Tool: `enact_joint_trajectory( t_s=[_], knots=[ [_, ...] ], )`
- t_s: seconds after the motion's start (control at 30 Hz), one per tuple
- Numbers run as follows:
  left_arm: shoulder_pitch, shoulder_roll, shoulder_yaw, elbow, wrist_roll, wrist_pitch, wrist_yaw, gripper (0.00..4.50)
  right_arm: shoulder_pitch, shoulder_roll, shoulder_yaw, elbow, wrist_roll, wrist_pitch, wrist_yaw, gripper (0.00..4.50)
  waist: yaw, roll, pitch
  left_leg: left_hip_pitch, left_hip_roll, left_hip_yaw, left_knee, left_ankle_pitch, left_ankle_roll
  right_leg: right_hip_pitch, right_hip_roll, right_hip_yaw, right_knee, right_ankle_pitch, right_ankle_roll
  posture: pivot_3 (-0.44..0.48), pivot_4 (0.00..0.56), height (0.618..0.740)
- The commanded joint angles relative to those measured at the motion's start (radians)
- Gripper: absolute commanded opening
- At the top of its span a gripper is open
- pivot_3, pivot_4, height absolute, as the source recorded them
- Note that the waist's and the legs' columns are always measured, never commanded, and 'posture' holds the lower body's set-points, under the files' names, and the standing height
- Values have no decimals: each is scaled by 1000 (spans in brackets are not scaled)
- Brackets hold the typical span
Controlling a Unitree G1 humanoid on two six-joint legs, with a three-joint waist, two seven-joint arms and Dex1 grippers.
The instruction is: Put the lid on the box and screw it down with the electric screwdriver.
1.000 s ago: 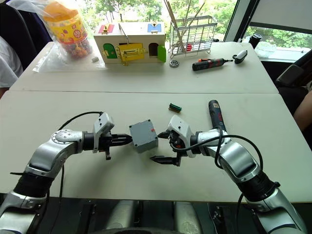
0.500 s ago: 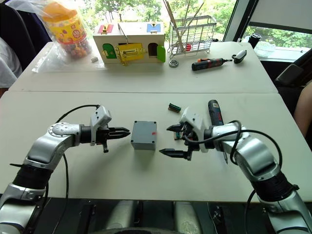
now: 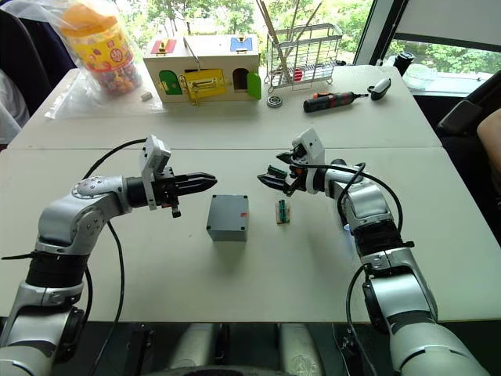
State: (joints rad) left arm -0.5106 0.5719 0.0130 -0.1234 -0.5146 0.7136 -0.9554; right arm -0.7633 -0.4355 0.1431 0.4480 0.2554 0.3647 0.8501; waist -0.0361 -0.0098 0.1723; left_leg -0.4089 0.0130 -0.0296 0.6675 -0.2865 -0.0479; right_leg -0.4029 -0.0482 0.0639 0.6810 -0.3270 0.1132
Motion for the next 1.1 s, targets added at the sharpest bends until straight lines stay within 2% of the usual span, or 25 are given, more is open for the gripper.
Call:
enact_joint_trajectory(
  t_s=[0.03, 0.1, 0.47, 0.77, 0.87, 0.97, 1.0, 1.1],
  knots=[
    [11, 15, -2, -51, -12, 1, 3, 446, -49, 25, -17, 83, -33, -76, -1, 3396, -8, 0, 0, 0, 0, 0, 0, 0, 0, 0, 0, 0, 0, 0, 0, 0, 150, 736],
    [18, 16, -3, -49, -8, -1, 6, 446, -65, 38, -21, 121, -44, -96, 1, 2681, -12, 0, 0, 0, 0, 0, 0, 0, 0, 0, 0, 0, 0, 0, 0, 0, 150, 736],
    [36, 15, -21, -47, 1, -13, 15, 446, -132, 83, -45, 278, -84, -167, -4, 2681, -15, 0, 0, 0, 1, 0, 0, 1, -1, -1, 1, 0, 1, 0, 0, 0, 150, 736],
    [30, 6, -42, -51, 8, -14, 31, 446, -161, 106, -62, 339, -102, -193, -5, 2681, -19, 0, 0, 0, 1, 0, 0, 1, -1, -1, 1, 0, 1, 0, 0, 0, 150, 736],
    [28, -1, -47, -63, 4, -5, 43, 446, -164, 109, -53, 347, -121, -202, -6, 1847, -22, 0, 0, 0, 1, 0, 0, 1, -1, -1, 1, 0, 1, 0, 0, 0, 150, 736],
    [30, 0, -47, -65, 1, -4, 48, 446, -163, 113, -52, 357, -135, -214, -11, 329, -27, 0, 0, 0, 1, 0, 0, 1, -1, -1, 1, 0, 1, 0, 0, 0, 150, 736],
    [31, 1, -47, -66, 1, -3, 49, 446, -163, 114, -54, 358, -136, -216, -12, 65, -30, 0, 0, 0, 1, 0, 0, 1, -1, -1, 1, 0, 1, 0, 0, 0, 150, 736],
    [32, 0, -47, -70, 0, -1, 52, 446, -162, 116, -60, 358, -138, -217, -13, 65, -35, 0, 0, 0, 1, 0, 0, 1, -1, -1, 1, 0, 2, 0, 0, 0, 150, 736]
  ],
)
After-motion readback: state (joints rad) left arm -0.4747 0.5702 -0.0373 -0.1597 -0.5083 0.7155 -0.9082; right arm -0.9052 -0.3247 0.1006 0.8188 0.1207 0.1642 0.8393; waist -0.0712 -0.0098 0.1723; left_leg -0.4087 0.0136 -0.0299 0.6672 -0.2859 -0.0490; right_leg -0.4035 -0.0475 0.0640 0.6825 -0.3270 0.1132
